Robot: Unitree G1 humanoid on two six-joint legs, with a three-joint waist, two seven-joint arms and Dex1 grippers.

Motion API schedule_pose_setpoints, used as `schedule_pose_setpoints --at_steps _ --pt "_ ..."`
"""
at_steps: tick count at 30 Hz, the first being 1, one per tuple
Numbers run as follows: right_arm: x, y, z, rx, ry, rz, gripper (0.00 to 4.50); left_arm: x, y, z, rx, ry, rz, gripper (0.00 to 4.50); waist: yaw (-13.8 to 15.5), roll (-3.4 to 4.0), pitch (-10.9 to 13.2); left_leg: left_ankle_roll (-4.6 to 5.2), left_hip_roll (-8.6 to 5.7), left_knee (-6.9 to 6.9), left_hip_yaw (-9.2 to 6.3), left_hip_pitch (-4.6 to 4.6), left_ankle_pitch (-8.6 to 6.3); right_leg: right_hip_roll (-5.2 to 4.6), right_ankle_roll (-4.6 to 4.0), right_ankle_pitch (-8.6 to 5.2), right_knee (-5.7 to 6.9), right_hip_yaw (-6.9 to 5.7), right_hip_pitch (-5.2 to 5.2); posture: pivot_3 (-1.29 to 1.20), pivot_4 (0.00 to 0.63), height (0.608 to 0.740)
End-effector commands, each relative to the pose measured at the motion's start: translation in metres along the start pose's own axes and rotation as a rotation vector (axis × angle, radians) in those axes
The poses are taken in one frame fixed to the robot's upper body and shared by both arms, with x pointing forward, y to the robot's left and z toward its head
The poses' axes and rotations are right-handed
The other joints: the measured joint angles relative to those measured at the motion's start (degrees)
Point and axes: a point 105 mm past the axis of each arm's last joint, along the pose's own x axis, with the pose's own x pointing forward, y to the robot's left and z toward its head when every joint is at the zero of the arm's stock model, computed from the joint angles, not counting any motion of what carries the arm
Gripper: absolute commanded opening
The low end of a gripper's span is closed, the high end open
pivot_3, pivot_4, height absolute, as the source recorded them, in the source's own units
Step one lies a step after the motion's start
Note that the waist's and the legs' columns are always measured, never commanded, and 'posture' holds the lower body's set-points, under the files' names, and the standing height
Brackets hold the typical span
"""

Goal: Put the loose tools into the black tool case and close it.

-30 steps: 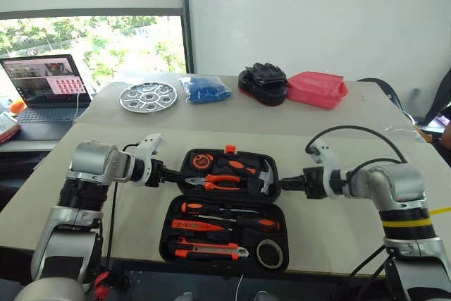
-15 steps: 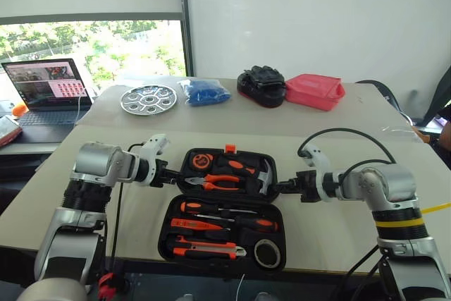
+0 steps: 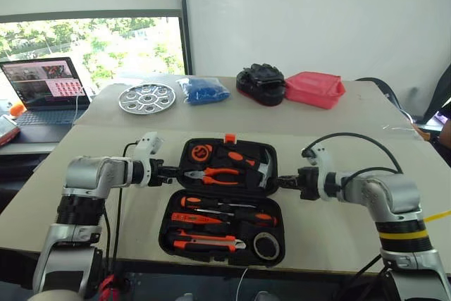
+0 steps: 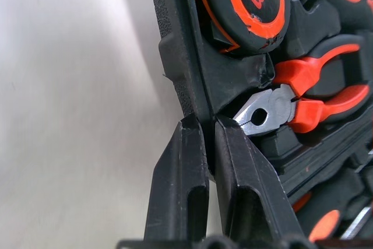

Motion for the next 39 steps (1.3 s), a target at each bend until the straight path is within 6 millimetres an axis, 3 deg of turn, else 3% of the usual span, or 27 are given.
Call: schedule_pose_setpoints --at_steps 1,4,8,16,20,28,35,37,38,39 --pt "-0.015 0.014 0.037 -0.157 -0.195 0.009 0.0 -0.007 -0.022 0.031 0.173 -0.194 -0.094 0.04 0.12 0.0 0.0 0.0 0.01 -0.01 0.0 -0.08 0.0 0.0 0.0 0.0 -0.01 0.0 -0.1 0.0 0.15 0.74" --pt "-0.018 0.019 0.035 -0.311 -0.252 -0.034 0.0 -0.011 -0.032 0.037 0.265 -0.314 -0.121 0.04 0.33 0.0 0.0 -0.04 0.0 0.02 0.0 -0.66 0.02 -0.06 0.03 0.06 0.08 0.0 -0.69 0.0 0.15 0.74" --pt "-0.02 0.019 0.028 -0.459 -0.309 -0.093 0.0 -0.013 -0.034 0.025 0.403 -0.378 -0.101 0.04 0.32 0.0 0.0 -0.05 0.03 0.01 0.0 -0.88 0.02 -0.12 0.14 0.15 0.04 -0.01 -0.77 0.0 0.15 0.74" --pt "-0.031 0.028 0.009 -0.803 -0.413 -0.155 0.0 -0.026 -0.026 0.018 0.647 -0.561 0.023 0.04 0.3 -0.01 0.0 -0.06 0.0 0.07 0.11 -0.78 0.03 -0.1 0.2 0.27 -0.31 0.04 -0.66 0.0 0.15 0.74" --pt "-0.038 0.03 0.004 -1.024 -0.44 -0.194 0.0 -0.035 -0.032 0.019 0.742 -0.647 0.046 0.04 0.29 -0.02 0.01 -0.07 -0.01 0.07 0.14 -0.72 0.04 -0.09 0.19 0.28 -0.29 0.05 -0.63 0.0 0.15 0.74" --pt "-0.048 0.025 -0.016 -1.439 -0.429 -0.229 0.0 -0.044 -0.036 0.007 0.91 -0.691 0.118 0.04 0.19 -0.02 0.01 -0.08 0.0 0.06 0.23 -0.5 0.05 -0.07 0.17 0.29 -0.25 0.11 -0.49 0.0 0.15 0.74" --pt "-0.041 0.025 -0.038 -1.64 -0.379 -0.157 0.0 -0.037 -0.027 -0.018 0.952 -0.63 0.129 0.04 0.18 -0.02 0.01 -0.09 0.01 0.08 0.44 -0.38 0.06 -0.06 0.16 0.29 -0.21 0.14 -0.4 0.0 0.15 0.74" --pt "-0.043 0.026 -0.042 -1.669 -0.376 -0.135 0.0 -0.038 -0.022 -0.024 0.947 -0.609 0.133 0.83 0.18 -0.01 0.0 -0.09 0.02 0.08 0.53 -0.38 0.06 -0.06 0.16 0.29 -0.22 0.14 -0.4 0.0 0.15 0.74" --pt "-0.044 0.026 -0.044 -1.674 -0.379 -0.125 0.63 -0.039 -0.021 -0.027 0.949 -0.596 0.131 1.12 0.18 -0.01 0.0 -0.09 0.02 0.07 0.55 -0.34 0.06 -0.06 0.16 0.29 -0.22 0.15 -0.37 0.0 0.15 0.74" --pt "-0.046 0.028 -0.044 -1.677 -0.383 -0.114 0.8 -0.042 -0.019 -0.031 0.947 -0.583 0.128 1.48 0.18 -0.01 0.0 -0.09 0.03 0.06 0.56 -0.31 0.06 -0.06 0.16 0.29 -0.22 0.15 -0.33 0.0 0.15 0.74"
